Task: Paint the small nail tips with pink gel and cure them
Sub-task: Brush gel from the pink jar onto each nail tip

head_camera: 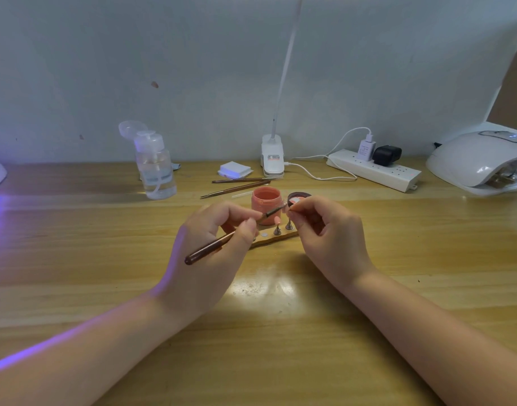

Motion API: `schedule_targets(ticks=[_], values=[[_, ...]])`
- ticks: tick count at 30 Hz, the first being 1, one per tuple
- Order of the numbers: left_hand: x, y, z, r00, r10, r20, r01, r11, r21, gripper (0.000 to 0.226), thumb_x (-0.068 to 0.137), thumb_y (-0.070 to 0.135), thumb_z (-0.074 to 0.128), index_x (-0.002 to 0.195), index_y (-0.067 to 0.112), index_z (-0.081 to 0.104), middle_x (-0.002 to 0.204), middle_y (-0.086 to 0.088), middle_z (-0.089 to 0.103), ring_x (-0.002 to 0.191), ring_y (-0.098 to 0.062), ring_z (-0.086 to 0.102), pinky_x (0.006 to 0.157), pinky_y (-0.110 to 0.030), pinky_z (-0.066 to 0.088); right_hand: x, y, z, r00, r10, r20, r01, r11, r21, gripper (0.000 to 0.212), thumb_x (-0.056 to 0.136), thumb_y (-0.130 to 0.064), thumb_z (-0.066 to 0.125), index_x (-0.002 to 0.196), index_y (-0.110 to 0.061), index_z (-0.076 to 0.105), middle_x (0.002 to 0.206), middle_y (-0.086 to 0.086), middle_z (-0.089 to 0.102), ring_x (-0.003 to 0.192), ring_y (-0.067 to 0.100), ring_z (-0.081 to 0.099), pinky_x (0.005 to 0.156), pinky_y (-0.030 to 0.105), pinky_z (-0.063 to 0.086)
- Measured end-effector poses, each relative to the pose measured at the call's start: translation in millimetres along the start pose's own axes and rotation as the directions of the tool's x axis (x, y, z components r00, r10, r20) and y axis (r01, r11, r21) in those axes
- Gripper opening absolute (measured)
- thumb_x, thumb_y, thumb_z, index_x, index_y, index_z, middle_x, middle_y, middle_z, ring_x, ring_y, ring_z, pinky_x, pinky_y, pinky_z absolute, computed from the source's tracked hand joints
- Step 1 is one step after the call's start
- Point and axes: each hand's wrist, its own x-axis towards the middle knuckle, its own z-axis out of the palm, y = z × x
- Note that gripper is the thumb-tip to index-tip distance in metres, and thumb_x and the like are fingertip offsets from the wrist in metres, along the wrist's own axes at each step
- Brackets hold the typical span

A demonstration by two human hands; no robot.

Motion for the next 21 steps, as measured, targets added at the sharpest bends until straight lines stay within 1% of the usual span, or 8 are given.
schedule_targets(ticks=[3,8,10,12,14,17,19,21], values=[[-1.0,0.3,-2.8,1.000,0.015,-0.025,-0.016,1.000,-0.019,0.022,0.077,0.040,0.053,0.082,0.025,0.068,0.073,0.008,0.068,0.077,-0.011,0.059,0.072,-0.022,0.041,-0.4,-0.6,-0.4,1.000,0.000,0.001,0.000,1.000,-0.005,0.006,0.082,-0.003,0.072,0.086,-0.007,0.071,0.075,0.001,0.067,0.065,0.013,0.059,0.062,0.030,0.049],[0.6,0.9,0.4,1.000,-0.001,-0.017,0.002,1.000,0.016,0.011,0.086,0.031,0.058,0.089,0.035,0.068,0.081,0.017,0.070,0.083,-0.007,0.059,0.073,-0.021,0.040,-0.1,-0.3,-1.3,1.000,0.004,0.025,-0.004,1.000,0.005,0.005,0.083,-0.004,0.071,0.088,-0.005,0.071,0.076,0.003,0.068,0.067,0.018,0.062,0.063,0.038,0.052],[0.2,-1.1,-0.2,1.000,0.014,-0.007,-0.013,0.998,0.062,0.010,0.082,0.034,0.060,0.086,0.035,0.069,0.080,0.010,0.070,0.087,-0.010,0.059,0.075,-0.017,0.039,-0.3,-1.0,-1.5,1.000,0.004,0.024,-0.004,1.000,-0.001,0.005,0.083,-0.003,0.071,0.088,-0.005,0.071,0.076,0.003,0.068,0.067,0.018,0.062,0.063,0.038,0.052],[-1.0,-1.0,-1.9,0.999,0.032,-0.016,-0.031,0.998,0.058,0.016,0.077,0.039,0.056,0.081,0.032,0.070,0.077,0.005,0.068,0.086,-0.012,0.058,0.074,-0.014,0.038,-0.5,-1.4,-1.5,1.000,0.007,0.016,-0.007,1.000,0.000,0.004,0.083,-0.004,0.071,0.087,-0.005,0.071,0.075,0.002,0.068,0.066,0.017,0.061,0.063,0.037,0.051],[-1.2,-0.9,-2.2,0.999,0.027,-0.027,-0.026,1.000,0.016,0.018,0.078,0.039,0.054,0.082,0.029,0.069,0.076,0.007,0.068,0.083,-0.014,0.060,0.074,-0.019,0.040,-0.5,-1.3,-1.4,1.000,0.015,0.016,-0.016,1.000,0.006,0.003,0.083,-0.005,0.071,0.086,-0.005,0.071,0.075,0.002,0.068,0.066,0.017,0.061,0.063,0.037,0.051],[0.0,-0.9,-0.1,1.000,-0.002,-0.027,0.002,1.000,-0.006,0.010,0.086,0.033,0.058,0.089,0.033,0.068,0.080,0.016,0.070,0.083,-0.010,0.060,0.073,-0.025,0.040,-0.5,-0.8,-1.0,1.000,0.022,0.017,-0.022,1.000,0.012,0.004,0.083,-0.005,0.072,0.087,-0.005,0.071,0.076,0.003,0.069,0.067,0.021,0.063,0.064,0.042,0.052],[0.4,-1.3,0.3,1.000,-0.015,-0.012,0.015,1.000,0.003,0.011,0.084,0.032,0.059,0.089,0.032,0.069,0.079,0.016,0.071,0.084,-0.012,0.060,0.074,-0.027,0.040,-0.8,-0.8,-1.0,1.000,0.024,0.016,-0.025,1.000,0.015,0.005,0.083,-0.005,0.072,0.088,-0.006,0.071,0.076,0.002,0.069,0.067,0.020,0.063,0.064,0.042,0.052],[-0.3,-0.9,-1.1,1.000,0.005,-0.003,-0.005,1.000,0.003,0.015,0.081,0.037,0.058,0.085,0.029,0.070,0.075,0.014,0.070,0.083,-0.012,0.061,0.074,-0.027,0.042,-1.0,-0.9,-0.8,0.999,0.034,0.019,-0.034,0.999,0.022,0.005,0.083,-0.006,0.072,0.088,-0.006,0.071,0.076,0.002,0.069,0.067,0.019,0.063,0.064,0.041,0.052]])
